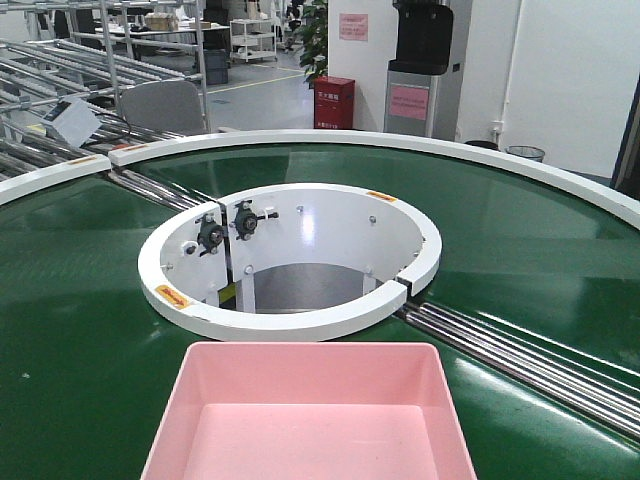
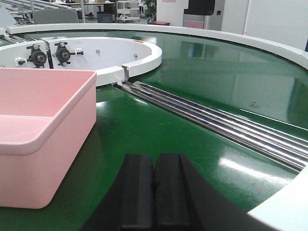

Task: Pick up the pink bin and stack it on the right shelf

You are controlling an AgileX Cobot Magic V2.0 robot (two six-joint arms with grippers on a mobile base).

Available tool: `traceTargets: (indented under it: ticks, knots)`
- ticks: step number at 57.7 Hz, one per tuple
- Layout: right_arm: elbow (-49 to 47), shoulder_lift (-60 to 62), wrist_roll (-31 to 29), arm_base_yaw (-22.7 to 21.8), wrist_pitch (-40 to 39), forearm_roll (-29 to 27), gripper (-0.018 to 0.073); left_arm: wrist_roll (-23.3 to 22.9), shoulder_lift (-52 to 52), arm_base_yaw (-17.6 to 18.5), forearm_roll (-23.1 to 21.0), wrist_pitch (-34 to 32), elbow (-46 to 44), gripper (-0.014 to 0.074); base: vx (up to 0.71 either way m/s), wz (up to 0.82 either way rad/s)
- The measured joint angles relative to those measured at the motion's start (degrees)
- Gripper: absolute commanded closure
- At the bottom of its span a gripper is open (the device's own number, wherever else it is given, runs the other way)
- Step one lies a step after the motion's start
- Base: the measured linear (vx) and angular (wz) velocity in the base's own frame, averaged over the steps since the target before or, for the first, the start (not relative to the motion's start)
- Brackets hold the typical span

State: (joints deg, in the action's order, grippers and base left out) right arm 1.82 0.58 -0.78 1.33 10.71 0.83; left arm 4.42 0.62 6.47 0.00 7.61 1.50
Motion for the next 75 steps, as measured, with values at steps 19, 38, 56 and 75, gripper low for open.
traceTargets:
  ticks: [19, 38, 56, 75]
  knots:
    - [0.00, 0.00, 0.00, 0.00, 0.00, 0.00, 0.0571, 0.00, 0.00, 0.00, 0.00, 0.00, 0.00, 0.0604, 0.00, 0.00]
    - [0.00, 0.00, 0.00, 0.00, 0.00, 0.00, 0.0571, 0.00, 0.00, 0.00, 0.00, 0.00, 0.00, 0.0604, 0.00, 0.00]
    - [-0.69, 0.00, 0.04, 0.00, -15.44, -0.05, 0.0571, -4.42, 0.00, 0.00, 0.00, -16.72, -0.09, 0.0604, 0.00, 0.00]
    - [-36.19, -17.15, -1.11, 0.00, -7.13, 1.18, 0.0571, -5.49, -18.37, 0.00, 0.00, -11.60, -34.31, 0.0604, 0.00, 0.00]
